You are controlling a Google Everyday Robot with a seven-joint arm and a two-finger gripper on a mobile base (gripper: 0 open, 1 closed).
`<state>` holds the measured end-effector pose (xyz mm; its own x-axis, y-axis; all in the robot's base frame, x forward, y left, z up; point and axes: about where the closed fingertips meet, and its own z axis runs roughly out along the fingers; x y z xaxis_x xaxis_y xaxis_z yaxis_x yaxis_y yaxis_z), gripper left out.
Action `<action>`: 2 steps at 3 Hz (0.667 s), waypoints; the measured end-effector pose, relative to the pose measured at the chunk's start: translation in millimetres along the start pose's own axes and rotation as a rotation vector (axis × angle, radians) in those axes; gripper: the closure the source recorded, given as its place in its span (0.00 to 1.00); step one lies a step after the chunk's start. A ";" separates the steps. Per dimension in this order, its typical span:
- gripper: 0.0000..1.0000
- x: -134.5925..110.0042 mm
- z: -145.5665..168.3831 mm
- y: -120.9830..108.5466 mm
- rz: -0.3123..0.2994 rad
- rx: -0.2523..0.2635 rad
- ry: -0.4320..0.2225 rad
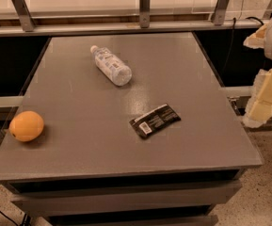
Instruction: Move rxbar chocolate near blue plastic bottle
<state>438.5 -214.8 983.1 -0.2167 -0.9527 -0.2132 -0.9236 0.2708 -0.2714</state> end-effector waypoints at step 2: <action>0.00 -6.8 3.1 -2.3 -0.032 0.001 -0.009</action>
Offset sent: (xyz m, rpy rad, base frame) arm 0.0107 0.0128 -0.0076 -0.0041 0.0036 0.0757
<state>443.1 -208.5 982.3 -0.1838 -0.9596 -0.2130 -0.9298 0.2401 -0.2790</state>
